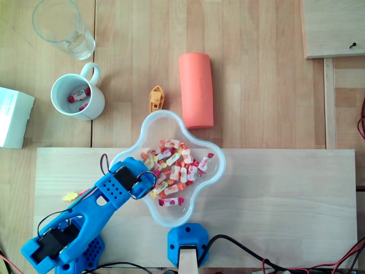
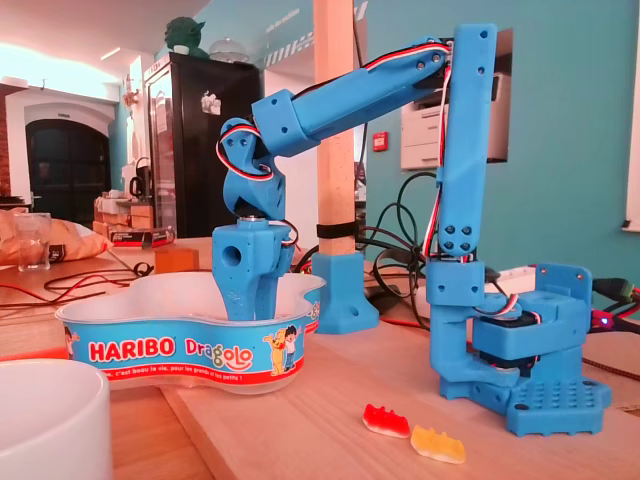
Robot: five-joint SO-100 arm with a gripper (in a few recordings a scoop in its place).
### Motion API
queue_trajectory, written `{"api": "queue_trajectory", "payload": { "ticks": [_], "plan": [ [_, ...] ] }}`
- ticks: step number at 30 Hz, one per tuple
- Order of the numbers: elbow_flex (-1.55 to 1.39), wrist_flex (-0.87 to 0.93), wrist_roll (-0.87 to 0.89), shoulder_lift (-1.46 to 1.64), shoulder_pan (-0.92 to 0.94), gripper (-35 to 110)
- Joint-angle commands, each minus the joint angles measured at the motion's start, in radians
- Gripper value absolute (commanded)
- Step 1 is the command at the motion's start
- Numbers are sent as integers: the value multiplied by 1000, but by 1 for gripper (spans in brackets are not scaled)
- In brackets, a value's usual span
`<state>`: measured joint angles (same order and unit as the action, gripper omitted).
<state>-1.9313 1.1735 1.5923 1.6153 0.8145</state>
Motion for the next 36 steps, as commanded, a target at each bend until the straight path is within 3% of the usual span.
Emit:
{"api": "queue_trajectory", "payload": {
  "ticks": [1,36],
  "plan": [
    [5,-5,-2,23,15,18],
    [-41,-6,-3,23,71,18]
  ]
}}
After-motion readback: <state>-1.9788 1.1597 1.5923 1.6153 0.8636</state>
